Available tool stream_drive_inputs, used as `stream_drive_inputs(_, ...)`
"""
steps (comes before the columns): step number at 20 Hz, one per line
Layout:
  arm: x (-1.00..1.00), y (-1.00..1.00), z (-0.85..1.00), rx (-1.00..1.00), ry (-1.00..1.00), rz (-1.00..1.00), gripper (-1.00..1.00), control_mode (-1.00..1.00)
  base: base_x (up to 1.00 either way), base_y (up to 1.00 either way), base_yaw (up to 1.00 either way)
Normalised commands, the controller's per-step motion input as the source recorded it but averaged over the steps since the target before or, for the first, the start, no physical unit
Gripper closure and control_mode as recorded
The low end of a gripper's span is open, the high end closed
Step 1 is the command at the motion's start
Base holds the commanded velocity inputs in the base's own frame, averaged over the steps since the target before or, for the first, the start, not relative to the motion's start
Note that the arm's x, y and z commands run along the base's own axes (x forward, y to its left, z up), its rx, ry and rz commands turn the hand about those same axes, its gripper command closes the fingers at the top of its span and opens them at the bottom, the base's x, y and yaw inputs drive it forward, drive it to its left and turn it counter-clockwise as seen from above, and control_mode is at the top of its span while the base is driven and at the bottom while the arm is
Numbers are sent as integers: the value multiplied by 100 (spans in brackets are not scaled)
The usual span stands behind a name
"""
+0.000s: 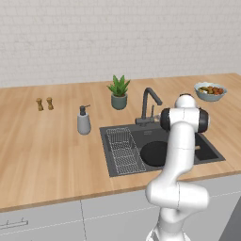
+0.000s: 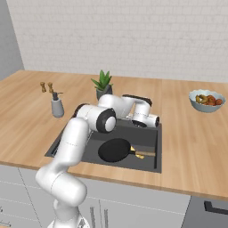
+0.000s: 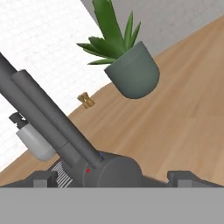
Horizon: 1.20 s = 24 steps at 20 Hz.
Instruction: Pick the pan and sponge and place them into the sink. Then turn on the water.
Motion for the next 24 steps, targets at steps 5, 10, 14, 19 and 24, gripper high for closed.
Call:
stream_drive_inputs(5,0,15,-17,1,0,0,-100,-100,0,0,0)
stream_drive_inputs(10,3,29,-11,1,0,0,-100,-100,0,0,0)
stream_drive_inputs(14,19,30,-16,0,0,0,-100,-100,0,0,0)
stream_drive_inputs(19,42,4,-18,2,0,0,-100,-100,0,0,0)
stream_drive_inputs(24,33,0,-22,5,0,0,-100,-100,0,0,0)
